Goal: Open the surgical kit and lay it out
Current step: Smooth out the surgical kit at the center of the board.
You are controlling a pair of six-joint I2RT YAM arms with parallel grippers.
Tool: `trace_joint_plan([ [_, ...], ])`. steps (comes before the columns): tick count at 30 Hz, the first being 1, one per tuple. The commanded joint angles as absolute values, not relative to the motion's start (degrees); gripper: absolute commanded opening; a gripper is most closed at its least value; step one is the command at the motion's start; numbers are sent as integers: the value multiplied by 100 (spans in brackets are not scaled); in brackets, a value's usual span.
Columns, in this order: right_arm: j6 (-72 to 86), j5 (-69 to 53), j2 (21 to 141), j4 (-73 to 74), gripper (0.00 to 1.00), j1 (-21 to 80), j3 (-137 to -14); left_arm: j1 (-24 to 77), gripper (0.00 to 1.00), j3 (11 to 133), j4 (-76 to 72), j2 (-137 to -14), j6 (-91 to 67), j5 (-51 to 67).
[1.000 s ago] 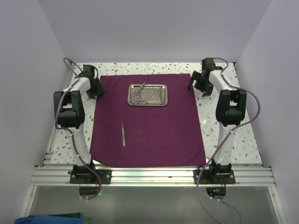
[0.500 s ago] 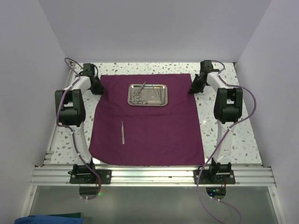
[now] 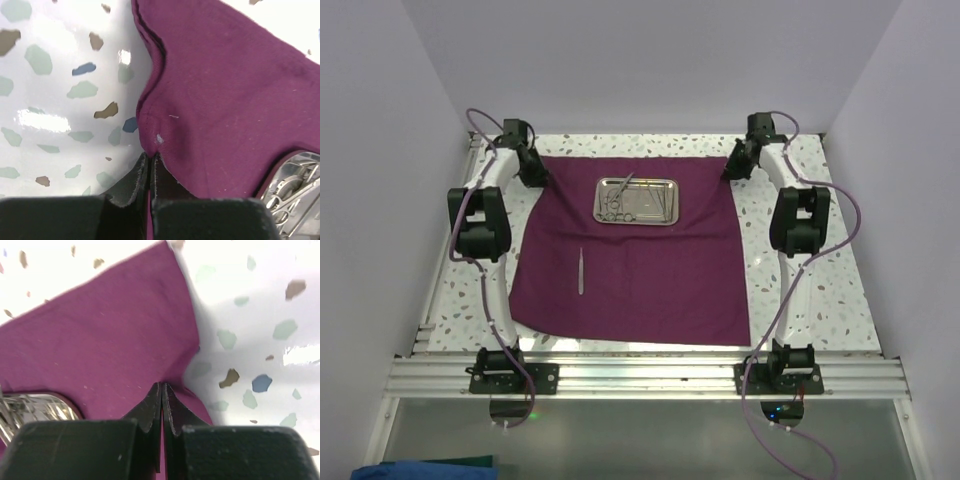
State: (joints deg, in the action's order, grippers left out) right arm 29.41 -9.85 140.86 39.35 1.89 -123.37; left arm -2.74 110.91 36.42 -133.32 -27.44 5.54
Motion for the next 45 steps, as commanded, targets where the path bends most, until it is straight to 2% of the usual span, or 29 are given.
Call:
trace_joint_plan([
  [1,3076,-862,14150,4034,0,193,-13041,-273,0,11662,3779,-13377,-2769,589],
  [5,3085,-642,14028,3990,0,184,-13026,-281,0,11874,3893,-13360,-2812,598],
  [6,3094,-659,13940,3964,0,185,-12973,-281,8,11891,3972,-13342,-2813,554],
  [7,3076,-685,13879,3955,0,193,-12842,-281,41,11874,4199,-13272,-2813,493],
  [8,3059,-694,13808,3964,0,185,-12736,-281,55,11813,4306,-13193,-2821,309],
  [9,3041,-694,13573,3912,3,176,-12579,-273,77,11482,4368,-13071,-2821,229],
  [11,2962,-677,13229,3780,20,185,-11859,-264,85,10945,4255,-12448,-2795,19],
  [12,2927,-616,12880,3588,49,185,-11569,-272,87,10342,3984,-11941,-2691,18],
  [15,2865,-571,12403,3323,81,185,-10602,-272,89,9644,3824,-11357,-2453,-439],
  [20,2970,-738,11638,3190,85,211,-9546,-264,85,9299,4016,-10881,-2373,-729],
  [26,2962,-765,10479,3164,84,571,-8465,-44,81,8114,3929,-9679,-2707,-1020],
  [29,2927,-782,10065,3208,82,782,-7999,324,75,7428,3867,-9080,-2821,-932],
  [32,2971,-861,9564,3199,70,896,-7568,772,66,6770,3876,-8650,-3146,-914],
  [33,2988,-922,9362,3191,59,914,-7463,1000,62,6385,3763,-8431,-3329,-888],
  [35,3006,-984,9185,3173,48,984,-7164,1159,60,5979,3648,-8263,-3559,-792],
  [36,2997,-1019,9124,3199,38,1002,-7085,1204,60,5602,3569,-8140,-3777,-739],
  [38,2936,-1028,8974,3243,27,1037,-6865,1257,58,5223,3498,-7999,-3928,-660],
  [39,2901,-1037,8913,3269,14,1037,-6725,1309,54,4899,3463,-7859,-4042,-677],
  [42,2830,-1020,8710,3322,0,1037,-6487,1458,46,4388,3436,-7577,-4183,-764],
  [44,2830,-1081,8552,3305,0,1046,-6355,1538,40,4219,3498,-7480,-4245,-896],
  [45,2830,-1107,8500,3270,0,1046,-6276,1590,34,4106,3585,-7427,-4323,-940],
])
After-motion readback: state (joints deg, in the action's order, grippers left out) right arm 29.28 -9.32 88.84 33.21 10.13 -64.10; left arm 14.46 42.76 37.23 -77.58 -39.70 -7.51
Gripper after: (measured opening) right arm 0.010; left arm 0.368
